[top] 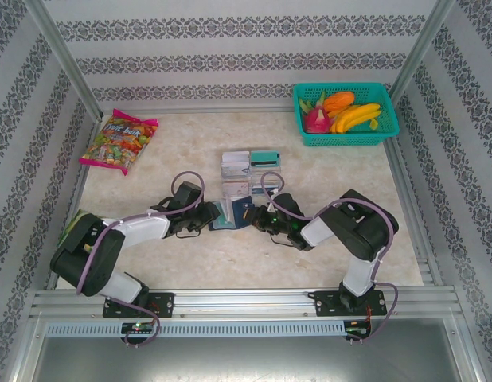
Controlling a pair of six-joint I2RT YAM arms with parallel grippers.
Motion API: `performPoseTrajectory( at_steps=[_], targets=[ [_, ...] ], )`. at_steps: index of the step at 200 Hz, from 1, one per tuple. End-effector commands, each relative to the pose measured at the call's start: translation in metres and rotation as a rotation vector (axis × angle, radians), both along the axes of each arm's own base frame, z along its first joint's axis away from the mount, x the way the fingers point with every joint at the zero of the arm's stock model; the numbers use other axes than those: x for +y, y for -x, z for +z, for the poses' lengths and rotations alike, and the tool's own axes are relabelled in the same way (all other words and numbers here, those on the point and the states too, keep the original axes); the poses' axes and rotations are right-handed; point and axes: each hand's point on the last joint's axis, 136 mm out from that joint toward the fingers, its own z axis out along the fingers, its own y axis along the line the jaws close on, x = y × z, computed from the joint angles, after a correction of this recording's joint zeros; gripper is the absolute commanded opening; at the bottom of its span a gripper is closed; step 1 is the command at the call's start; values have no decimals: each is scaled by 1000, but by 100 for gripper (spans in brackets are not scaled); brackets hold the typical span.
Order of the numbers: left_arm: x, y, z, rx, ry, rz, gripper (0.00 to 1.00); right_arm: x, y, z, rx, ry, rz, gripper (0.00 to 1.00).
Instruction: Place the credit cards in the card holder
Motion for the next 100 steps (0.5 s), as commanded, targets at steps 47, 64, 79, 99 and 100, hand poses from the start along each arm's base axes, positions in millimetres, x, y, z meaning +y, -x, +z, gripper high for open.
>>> performPoseTrajectory(
  at_steps=[47,64,79,99,100],
  targets=[
    [-41,-29,44,-96,193,-53,39,0,7,-32,83,1,9,14],
    [-48,-35,52,-104,223,-59,39,3,7,-34,91,-11,15,15],
    [-54,-41,63,-121,249,-67,38,6,6,-36,100,-17,26,15],
    [-62,-47,78,-143,270,-84,38,10,8,-40,113,-26,39,16],
    [-62,-47,78,-142,269,-84,38,10,7,-40,114,-27,39,16]
  ],
)
